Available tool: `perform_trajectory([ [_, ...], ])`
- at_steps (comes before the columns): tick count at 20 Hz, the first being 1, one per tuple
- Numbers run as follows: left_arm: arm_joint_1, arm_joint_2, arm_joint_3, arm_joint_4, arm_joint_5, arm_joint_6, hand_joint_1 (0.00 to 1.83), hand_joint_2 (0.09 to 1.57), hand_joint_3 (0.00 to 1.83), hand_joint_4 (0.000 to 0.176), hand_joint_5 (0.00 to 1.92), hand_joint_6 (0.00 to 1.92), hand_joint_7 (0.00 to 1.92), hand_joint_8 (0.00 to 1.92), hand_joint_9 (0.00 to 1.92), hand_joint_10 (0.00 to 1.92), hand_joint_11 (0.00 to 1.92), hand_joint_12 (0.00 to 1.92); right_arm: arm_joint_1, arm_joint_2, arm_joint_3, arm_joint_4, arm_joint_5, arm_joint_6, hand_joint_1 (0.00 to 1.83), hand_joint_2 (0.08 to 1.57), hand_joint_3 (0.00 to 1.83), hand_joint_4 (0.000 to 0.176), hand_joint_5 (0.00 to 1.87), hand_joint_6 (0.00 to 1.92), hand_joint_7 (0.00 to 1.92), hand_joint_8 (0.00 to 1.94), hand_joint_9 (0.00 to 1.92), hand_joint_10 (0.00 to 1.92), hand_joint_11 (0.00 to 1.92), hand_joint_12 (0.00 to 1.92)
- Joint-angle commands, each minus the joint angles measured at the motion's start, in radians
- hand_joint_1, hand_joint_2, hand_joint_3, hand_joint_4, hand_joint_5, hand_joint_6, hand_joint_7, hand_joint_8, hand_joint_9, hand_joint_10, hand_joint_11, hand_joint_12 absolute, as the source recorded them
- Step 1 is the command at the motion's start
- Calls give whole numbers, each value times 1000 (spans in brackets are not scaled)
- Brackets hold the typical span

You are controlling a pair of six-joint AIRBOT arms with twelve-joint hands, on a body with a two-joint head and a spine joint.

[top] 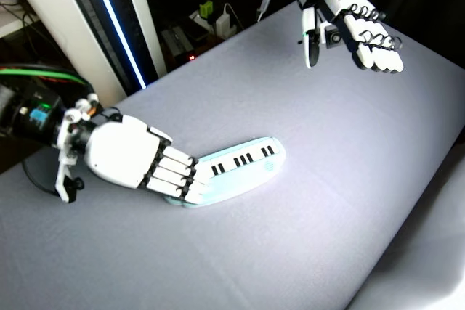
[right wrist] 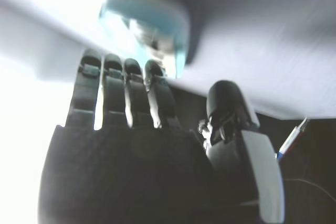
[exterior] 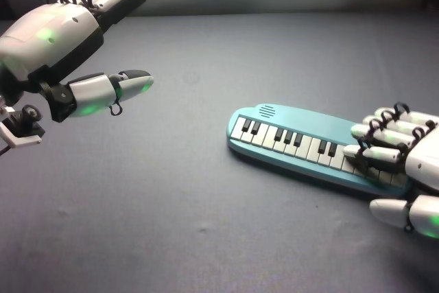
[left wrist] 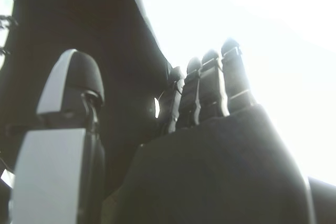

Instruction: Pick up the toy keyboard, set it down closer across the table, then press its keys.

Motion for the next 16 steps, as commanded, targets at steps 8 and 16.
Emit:
perform_trajectory([
  [8,37,28,-33,-39,-222,4,877,1285,2,0,0,0,0,0,0,0,0,0,-4,167,-135,-44,374,29,0,1395,7,0,0,0,0,0,0,0,0,0],
  [16,187,113,-152,-136,-535,69,519,1381,32,54,0,0,0,0,0,0,0,0,-140,283,-207,-18,855,168,74,1373,0,77,0,0,0,0,0,0,0,0],
])
